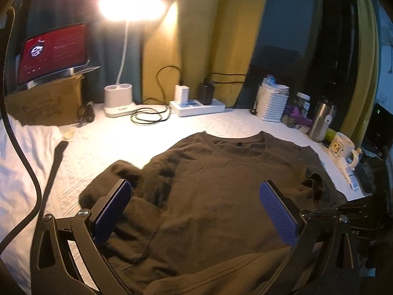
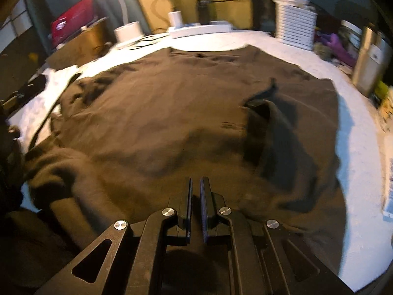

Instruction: Fold small clothes

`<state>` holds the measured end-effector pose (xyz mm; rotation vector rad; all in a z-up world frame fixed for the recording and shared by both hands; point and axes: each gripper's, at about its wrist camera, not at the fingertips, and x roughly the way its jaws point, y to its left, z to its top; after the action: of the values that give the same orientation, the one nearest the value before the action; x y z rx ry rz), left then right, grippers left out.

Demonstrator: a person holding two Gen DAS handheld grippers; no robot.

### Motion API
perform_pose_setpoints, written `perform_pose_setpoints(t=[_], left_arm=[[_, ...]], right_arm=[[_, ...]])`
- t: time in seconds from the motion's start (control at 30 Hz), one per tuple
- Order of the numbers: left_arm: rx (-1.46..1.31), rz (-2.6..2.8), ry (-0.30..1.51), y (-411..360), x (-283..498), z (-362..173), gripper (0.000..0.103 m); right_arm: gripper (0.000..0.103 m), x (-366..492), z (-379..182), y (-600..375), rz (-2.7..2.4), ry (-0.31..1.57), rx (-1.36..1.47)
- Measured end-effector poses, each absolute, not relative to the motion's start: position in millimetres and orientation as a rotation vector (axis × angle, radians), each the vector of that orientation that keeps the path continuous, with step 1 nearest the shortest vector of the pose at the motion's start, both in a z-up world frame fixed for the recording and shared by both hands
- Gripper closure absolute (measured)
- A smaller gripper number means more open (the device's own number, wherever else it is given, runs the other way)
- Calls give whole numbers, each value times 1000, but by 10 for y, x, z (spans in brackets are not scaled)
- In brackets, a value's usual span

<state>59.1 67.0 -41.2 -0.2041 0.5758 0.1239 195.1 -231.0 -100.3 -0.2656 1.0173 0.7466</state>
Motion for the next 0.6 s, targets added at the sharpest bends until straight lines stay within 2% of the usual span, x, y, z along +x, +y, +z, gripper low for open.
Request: perform_pose_setpoints(t=[0.27, 0.47, 0.6], left_arm=[[-229, 180, 583, 929, 571, -386, 0], [-243, 297, 620, 1323, 516, -476, 0], [-261, 354, 648, 1637, 527, -577, 0]], right_arm=[[96, 2362, -594, -2578, 545, 850, -247], [96, 2974, -960, -2829, 374, 954, -256], [95, 2964, -1174, -2584, 449, 991, -325]])
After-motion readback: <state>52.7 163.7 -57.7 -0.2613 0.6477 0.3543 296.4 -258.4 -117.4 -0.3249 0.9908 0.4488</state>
